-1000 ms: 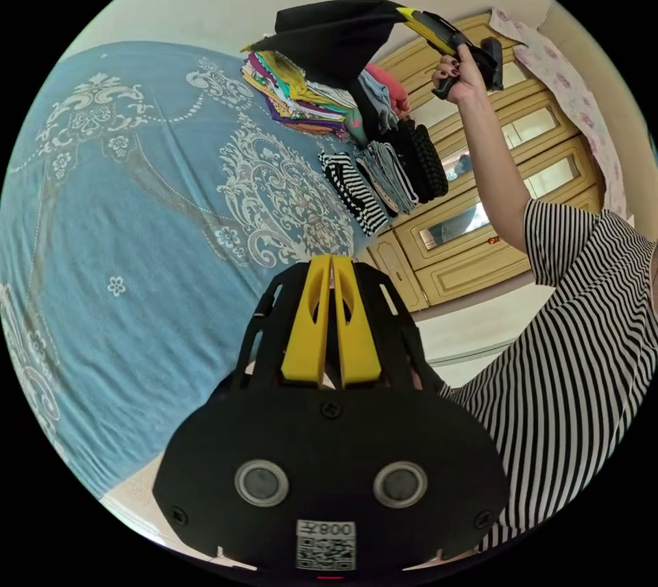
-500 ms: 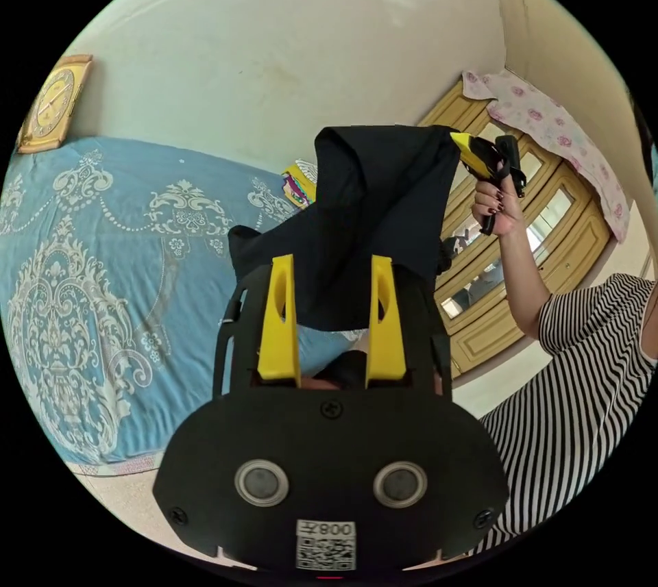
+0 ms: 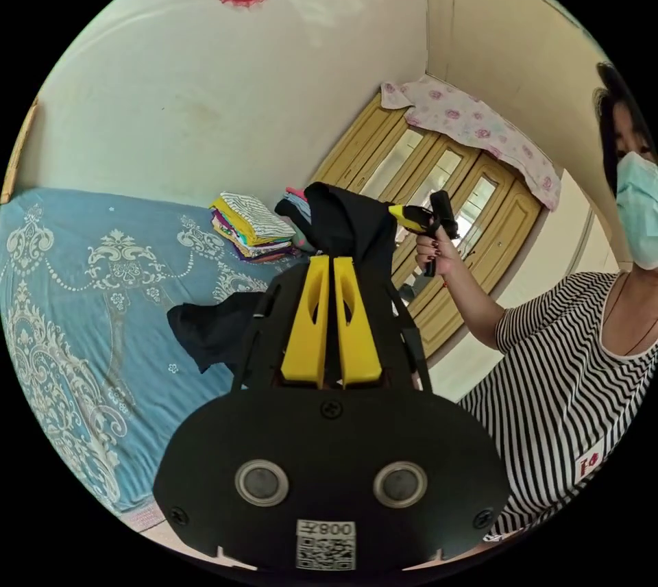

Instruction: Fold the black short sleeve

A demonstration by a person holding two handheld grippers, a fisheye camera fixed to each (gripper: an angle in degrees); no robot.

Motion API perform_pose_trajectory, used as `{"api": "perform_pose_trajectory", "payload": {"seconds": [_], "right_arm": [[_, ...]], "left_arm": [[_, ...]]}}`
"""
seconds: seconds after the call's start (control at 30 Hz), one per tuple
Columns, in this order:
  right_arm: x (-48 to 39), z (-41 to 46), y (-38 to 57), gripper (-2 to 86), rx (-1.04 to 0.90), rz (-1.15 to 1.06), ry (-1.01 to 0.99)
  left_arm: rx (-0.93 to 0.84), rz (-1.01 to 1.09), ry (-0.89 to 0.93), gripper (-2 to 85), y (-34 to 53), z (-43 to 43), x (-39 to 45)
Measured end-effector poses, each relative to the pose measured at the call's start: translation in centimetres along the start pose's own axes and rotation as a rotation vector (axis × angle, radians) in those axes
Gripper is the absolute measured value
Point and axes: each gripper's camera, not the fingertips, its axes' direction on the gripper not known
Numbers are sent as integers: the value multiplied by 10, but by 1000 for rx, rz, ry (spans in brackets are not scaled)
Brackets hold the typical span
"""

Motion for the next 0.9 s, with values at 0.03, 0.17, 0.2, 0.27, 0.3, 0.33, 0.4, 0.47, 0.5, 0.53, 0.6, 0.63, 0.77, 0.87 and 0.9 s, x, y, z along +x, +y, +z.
{"api": "perform_pose_trajectory", "payload": {"seconds": [0.03, 0.17, 0.2, 0.27, 0.3, 0.33, 0.4, 0.47, 0.5, 0.53, 0.6, 0.63, 0.77, 0.87, 0.9], "right_arm": [[12, -7, 13, 14, 17, 38, -3], [41, -27, 60, 25, 119, 167, -16], [41, -30, 66, 27, 140, 173, -19], [30, -41, 81, 41, 224, 145, -68], [24, -44, 82, 45, 238, 125, -79], [10, -48, 82, 55, 262, 83, -76], [-17, -52, 78, 72, 282, 2, -48], [-53, -46, 68, 100, 269, -108, -33], [-61, -41, 65, 107, 255, -135, -36], [-74, -29, 59, 112, 214, -179, -52], [-91, -7, 51, 118, 146, -225, -71], [-100, 8, 49, 121, 111, -245, -60], [-113, 53, 46, 117, 33, -248, -45], [-118, 70, 48, 102, -4, -239, -13], [-119, 72, 48, 98, -8, -235, -9]], "left_arm": [[-43, 47, -23, 9, -13, 2, 15], [-158, 212, -66, 7, -52, 17, 68], [-168, 229, -74, 7, -56, 19, 75], [-203, 289, -94, 7, -70, 29, 97], [-208, 298, -94, 7, -74, 32, 102], [-220, 318, -84, 7, -79, 37, 111], [-237, 336, -80, 7, -86, 45, 123], [-251, 359, -86, 6, -93, 55, 138], [-254, 361, -85, 6, -95, 57, 141], [-258, 365, -84, 6, -98, 60, 147], [-263, 374, -93, 6, -102, 65, 155], [-266, 384, -99, 6, -105, 68, 161], [-287, 411, -137, 6, -112, 79, 177], [-305, 438, -153, 8, -117, 87, 185], [-309, 440, -162, 8, -118, 89, 186]]}}
